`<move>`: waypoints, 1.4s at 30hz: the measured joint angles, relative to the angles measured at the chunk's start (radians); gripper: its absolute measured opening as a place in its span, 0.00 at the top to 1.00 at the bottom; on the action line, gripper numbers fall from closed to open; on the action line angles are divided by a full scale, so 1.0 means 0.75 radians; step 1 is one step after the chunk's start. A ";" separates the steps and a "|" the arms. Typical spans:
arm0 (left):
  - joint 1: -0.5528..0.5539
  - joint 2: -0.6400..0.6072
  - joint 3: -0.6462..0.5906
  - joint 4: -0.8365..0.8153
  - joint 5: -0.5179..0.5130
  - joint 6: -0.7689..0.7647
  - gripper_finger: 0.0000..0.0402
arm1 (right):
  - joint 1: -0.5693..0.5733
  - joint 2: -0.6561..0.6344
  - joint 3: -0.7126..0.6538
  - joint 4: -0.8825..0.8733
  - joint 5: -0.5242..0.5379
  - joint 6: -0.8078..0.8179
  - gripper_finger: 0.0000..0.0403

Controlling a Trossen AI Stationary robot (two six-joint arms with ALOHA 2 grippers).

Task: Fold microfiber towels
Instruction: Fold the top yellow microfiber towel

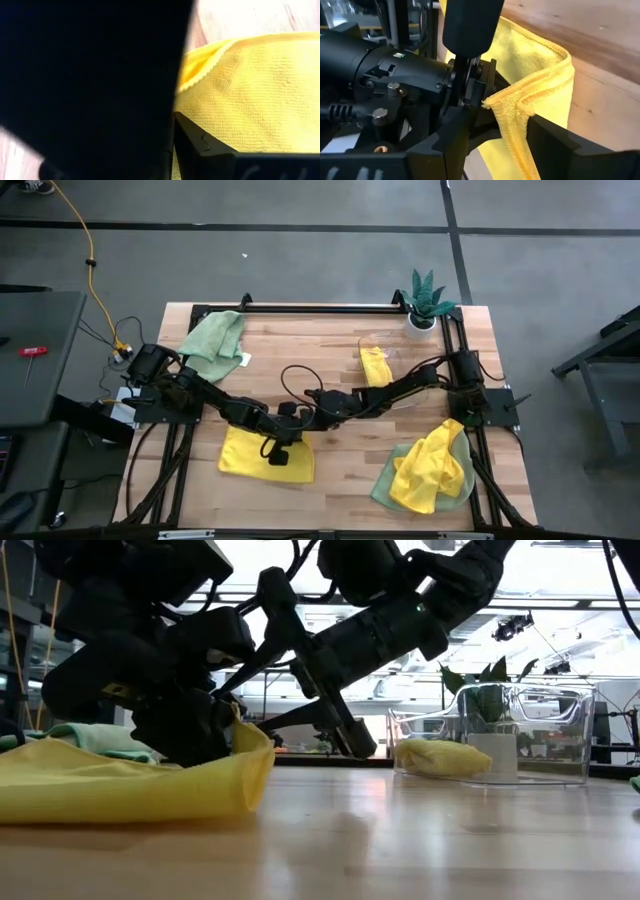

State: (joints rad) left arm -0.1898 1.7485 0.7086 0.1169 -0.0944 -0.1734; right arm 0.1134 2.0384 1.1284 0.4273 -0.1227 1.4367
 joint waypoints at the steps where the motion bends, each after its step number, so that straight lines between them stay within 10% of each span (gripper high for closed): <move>1: 0.000 0.000 0.000 0.000 0.000 0.000 1.00 | -0.004 -0.001 0.000 -0.007 -0.004 -0.005 0.54; 19: -0.001 0.000 0.001 -0.001 -0.007 0.002 1.00 | -0.066 -0.014 0.005 -0.163 -0.194 -0.209 0.54; 42: 0.007 0.003 -0.001 0.027 -0.060 -0.009 1.00 | -0.122 -0.305 0.002 -0.741 -0.072 -0.544 0.54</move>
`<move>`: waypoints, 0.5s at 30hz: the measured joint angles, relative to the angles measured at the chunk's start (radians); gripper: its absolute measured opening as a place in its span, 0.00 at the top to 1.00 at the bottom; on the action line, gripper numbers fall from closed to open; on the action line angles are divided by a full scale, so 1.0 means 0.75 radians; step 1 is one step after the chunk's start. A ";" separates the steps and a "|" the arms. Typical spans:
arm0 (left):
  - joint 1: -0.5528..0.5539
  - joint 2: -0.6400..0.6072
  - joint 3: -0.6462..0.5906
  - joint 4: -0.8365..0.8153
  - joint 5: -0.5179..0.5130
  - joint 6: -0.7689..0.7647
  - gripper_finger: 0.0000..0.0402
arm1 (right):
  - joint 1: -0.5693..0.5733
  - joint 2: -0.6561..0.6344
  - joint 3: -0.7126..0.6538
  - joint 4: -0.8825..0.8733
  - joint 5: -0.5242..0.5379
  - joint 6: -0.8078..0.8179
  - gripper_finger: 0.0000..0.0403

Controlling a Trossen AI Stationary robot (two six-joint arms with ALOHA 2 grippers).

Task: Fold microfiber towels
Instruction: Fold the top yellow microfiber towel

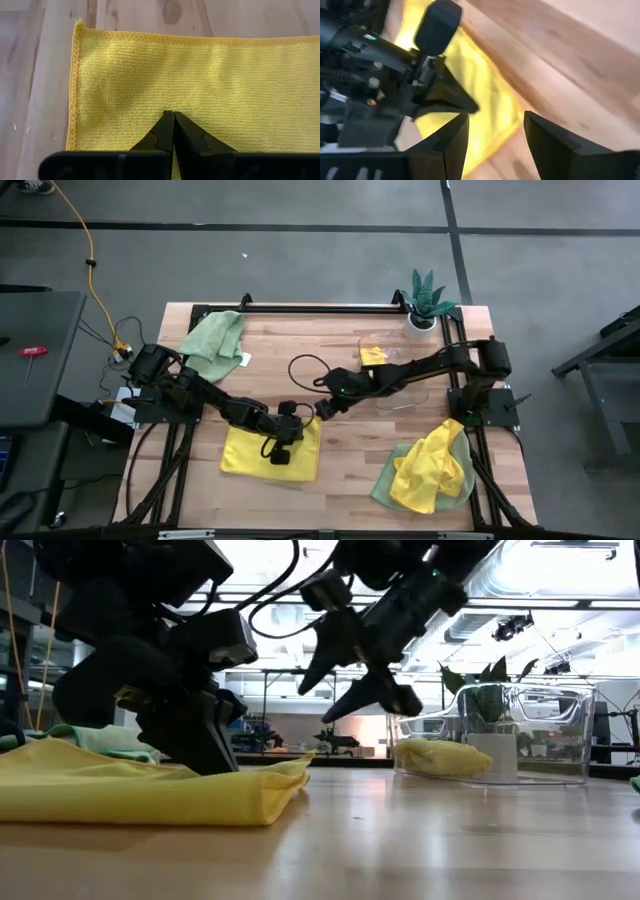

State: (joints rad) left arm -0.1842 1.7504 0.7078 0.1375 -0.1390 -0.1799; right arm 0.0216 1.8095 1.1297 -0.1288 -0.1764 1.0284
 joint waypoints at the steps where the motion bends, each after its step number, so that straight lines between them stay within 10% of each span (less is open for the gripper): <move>1: 0.007 -0.001 0.000 0.001 0.000 0.000 1.00 | 0.000 -0.016 0.000 -0.033 0.005 -0.019 0.54; 15: 0.158 -0.006 0.083 -0.018 -0.003 0.060 1.00 | 0.001 -0.211 -0.001 -0.189 0.138 -0.210 0.54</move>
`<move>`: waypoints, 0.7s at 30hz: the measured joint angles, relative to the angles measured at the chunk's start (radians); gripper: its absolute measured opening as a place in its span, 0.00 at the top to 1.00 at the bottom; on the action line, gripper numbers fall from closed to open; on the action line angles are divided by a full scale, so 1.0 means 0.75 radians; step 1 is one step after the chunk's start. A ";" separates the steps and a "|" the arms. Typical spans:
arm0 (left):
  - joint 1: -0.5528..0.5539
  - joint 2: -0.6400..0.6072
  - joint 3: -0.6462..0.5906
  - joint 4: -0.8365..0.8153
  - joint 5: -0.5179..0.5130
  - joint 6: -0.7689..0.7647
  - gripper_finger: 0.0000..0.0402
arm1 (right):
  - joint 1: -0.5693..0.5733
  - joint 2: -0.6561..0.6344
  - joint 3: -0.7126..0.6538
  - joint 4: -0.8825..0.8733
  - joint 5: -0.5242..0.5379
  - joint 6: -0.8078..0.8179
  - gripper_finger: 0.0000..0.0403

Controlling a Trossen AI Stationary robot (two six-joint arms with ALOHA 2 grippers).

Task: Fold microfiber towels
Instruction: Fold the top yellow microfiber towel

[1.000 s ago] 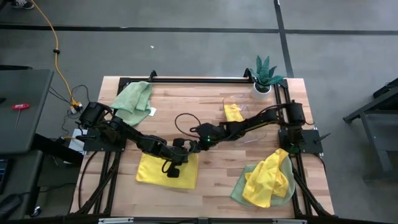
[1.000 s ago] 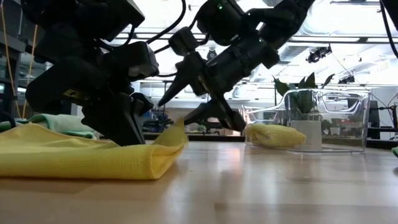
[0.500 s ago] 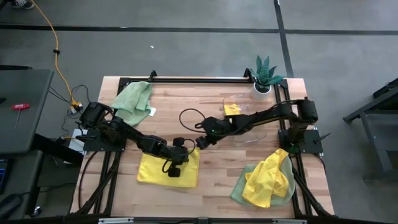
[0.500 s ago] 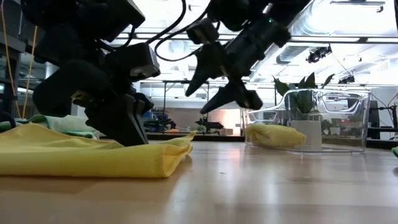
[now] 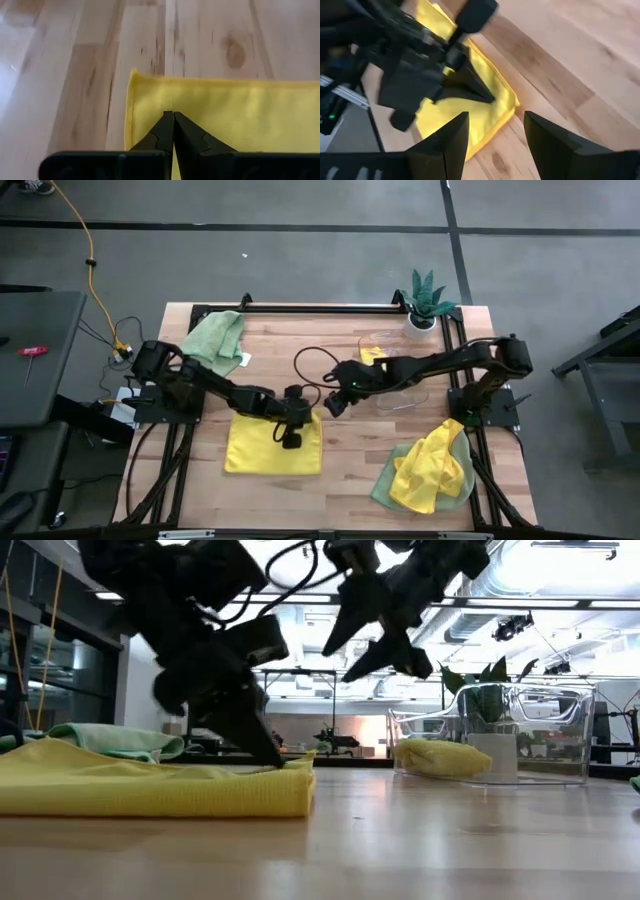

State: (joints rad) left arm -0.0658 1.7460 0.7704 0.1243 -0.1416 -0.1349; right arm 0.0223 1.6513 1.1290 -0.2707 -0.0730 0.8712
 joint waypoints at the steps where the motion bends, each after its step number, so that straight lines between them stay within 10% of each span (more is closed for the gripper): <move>1: 0.005 -0.003 0.019 -0.023 0.005 0.008 1.00 | 0.000 -0.013 0.000 -0.003 0.005 -0.010 0.54; 10: -0.002 -0.201 0.175 -0.527 0.105 0.008 1.00 | 0.000 -0.095 0.000 -0.003 0.088 -0.104 0.54; 21: -0.380 -0.848 -0.094 -0.711 -0.081 -0.370 1.00 | 0.027 -0.090 -0.001 0.012 0.123 -0.114 0.54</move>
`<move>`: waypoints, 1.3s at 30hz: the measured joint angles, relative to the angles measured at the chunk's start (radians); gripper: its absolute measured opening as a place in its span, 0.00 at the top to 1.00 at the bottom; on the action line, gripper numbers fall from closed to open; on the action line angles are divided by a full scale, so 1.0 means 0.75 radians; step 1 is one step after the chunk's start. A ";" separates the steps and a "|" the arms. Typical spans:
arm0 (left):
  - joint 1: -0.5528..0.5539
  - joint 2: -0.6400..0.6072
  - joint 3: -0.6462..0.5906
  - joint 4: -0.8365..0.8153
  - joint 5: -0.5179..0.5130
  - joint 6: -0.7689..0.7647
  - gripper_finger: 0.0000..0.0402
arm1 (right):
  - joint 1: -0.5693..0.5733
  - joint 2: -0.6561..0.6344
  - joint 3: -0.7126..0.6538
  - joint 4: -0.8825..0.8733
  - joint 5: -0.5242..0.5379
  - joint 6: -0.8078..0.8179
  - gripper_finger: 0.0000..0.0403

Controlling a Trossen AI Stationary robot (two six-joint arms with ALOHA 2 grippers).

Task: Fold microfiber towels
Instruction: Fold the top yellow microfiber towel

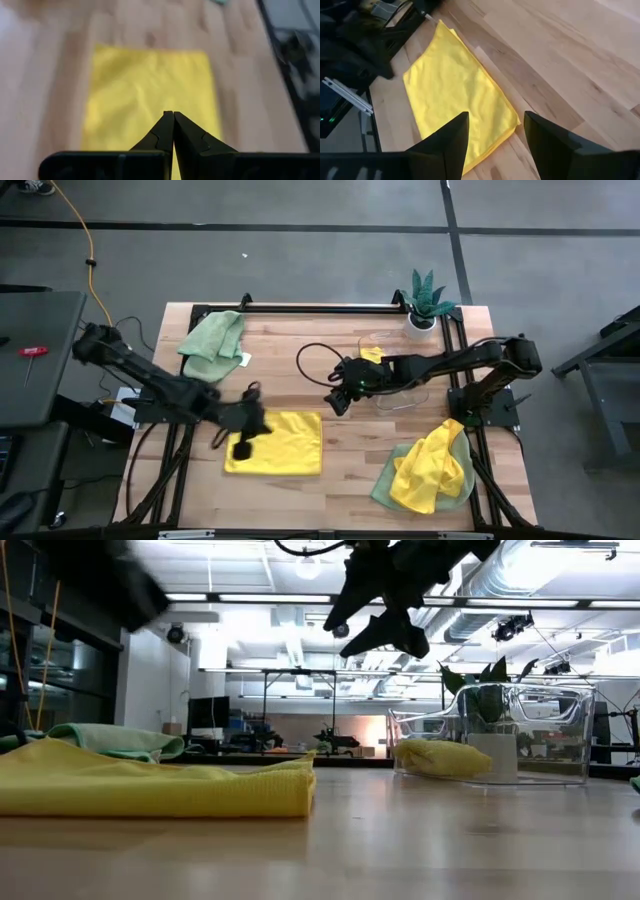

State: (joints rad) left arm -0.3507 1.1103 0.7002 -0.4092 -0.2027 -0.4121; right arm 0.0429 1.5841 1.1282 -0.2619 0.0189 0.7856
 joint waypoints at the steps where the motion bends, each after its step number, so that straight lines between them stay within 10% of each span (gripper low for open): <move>1: -0.053 -0.039 -0.018 -0.046 -0.004 -0.036 1.00 | 0.005 0.000 0.000 0.005 0.000 0.000 0.54; 16: -0.664 -0.007 -0.131 -0.385 0.015 -0.364 0.92 | 0.050 0.000 0.000 0.091 0.019 0.034 0.54; 29: -0.714 0.269 -0.131 -0.164 0.073 -0.284 0.58 | 0.056 0.000 0.000 0.102 0.075 0.094 0.54; 39: -0.711 0.418 -0.130 -0.119 0.121 -0.320 0.53 | 0.058 0.001 0.000 0.073 0.075 0.108 0.54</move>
State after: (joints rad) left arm -0.8841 1.4238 0.6029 -0.4985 -0.1118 -0.6518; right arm 0.0862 1.5845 1.1282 -0.2070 0.0750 0.8668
